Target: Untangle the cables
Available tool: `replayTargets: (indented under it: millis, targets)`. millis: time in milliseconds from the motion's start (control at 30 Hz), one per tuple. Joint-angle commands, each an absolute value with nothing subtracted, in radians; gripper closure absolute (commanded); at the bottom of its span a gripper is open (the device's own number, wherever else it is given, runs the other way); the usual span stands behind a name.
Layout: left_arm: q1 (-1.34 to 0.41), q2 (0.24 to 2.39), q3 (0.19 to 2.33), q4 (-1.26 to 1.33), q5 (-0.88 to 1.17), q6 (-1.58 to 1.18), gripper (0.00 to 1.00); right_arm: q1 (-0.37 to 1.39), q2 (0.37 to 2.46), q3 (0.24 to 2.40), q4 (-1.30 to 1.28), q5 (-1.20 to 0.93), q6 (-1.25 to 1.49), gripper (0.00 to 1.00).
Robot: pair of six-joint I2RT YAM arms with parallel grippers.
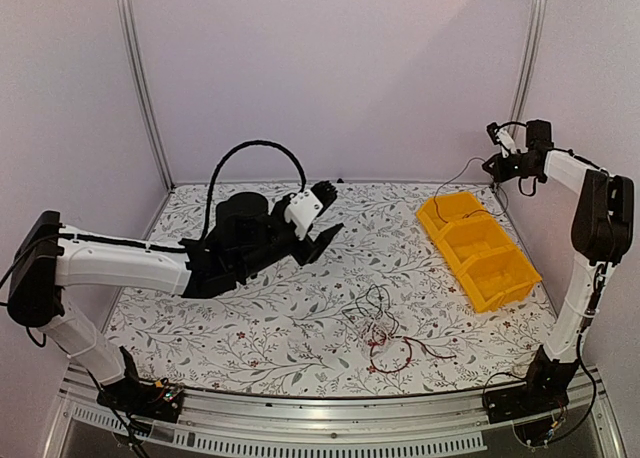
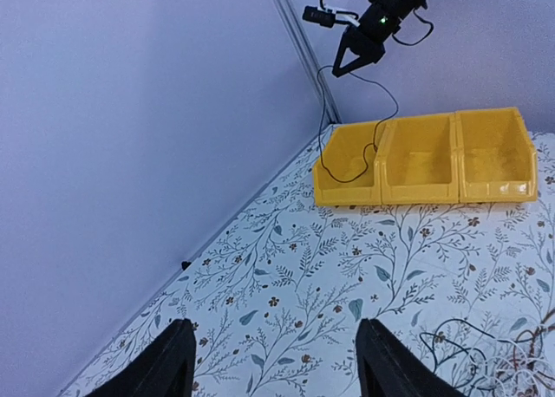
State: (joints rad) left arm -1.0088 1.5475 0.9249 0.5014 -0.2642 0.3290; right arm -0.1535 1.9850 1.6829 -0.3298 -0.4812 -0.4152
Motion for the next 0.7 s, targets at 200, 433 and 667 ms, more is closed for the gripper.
replayTargets:
  millis: [200, 433, 667]
  targets:
    - [-1.041, 1.486, 0.958, 0.476, -0.249, 0.249, 0.35, -0.055, 1.986, 1.687, -0.466, -0.544, -0.563, 1.00]
    - [-1.043, 1.489, 0.948, 0.483, -0.280, 0.268, 0.35, 0.023, 2.030, 1.756, -0.517, -0.756, -0.546, 1.00]
    - [-1.054, 1.511, 0.956, 0.468, -0.285, 0.274, 0.35, 0.008, 2.145, 1.784, -0.514, -0.747, -0.516, 1.00]
